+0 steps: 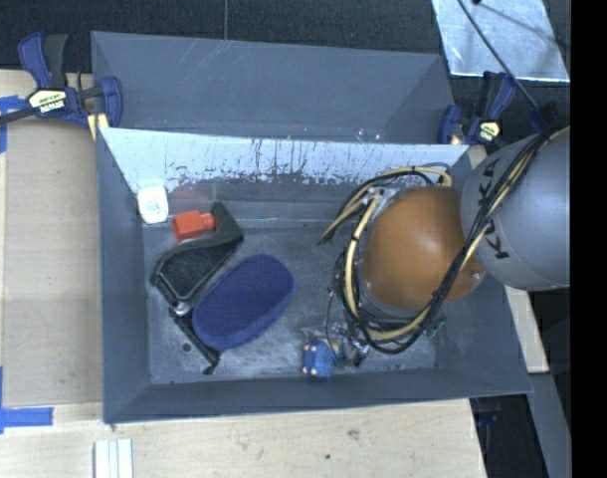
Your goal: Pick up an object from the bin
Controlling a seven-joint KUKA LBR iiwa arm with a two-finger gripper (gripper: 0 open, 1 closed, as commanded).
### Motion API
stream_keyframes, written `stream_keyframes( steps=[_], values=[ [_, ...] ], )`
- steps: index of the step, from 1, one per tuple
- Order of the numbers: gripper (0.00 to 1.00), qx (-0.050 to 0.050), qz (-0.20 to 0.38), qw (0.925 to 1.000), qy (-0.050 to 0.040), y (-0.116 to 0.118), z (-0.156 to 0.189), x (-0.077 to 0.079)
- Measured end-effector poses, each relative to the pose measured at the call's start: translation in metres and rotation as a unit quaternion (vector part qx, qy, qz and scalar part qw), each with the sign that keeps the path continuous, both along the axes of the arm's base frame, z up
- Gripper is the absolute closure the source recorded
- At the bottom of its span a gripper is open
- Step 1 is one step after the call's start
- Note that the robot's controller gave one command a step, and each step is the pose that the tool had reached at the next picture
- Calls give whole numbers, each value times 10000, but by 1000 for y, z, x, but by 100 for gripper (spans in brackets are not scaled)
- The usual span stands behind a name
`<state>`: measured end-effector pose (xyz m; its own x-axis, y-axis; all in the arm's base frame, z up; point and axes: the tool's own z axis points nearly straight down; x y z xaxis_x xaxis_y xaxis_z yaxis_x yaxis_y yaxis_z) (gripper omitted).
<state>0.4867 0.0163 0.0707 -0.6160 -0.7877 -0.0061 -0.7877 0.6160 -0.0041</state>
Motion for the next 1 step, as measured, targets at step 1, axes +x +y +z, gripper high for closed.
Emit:
stream_keyframes(
  steps=[1],
  values=[
    [100,-6,20,10000,-17,14,149,2]
  ],
)
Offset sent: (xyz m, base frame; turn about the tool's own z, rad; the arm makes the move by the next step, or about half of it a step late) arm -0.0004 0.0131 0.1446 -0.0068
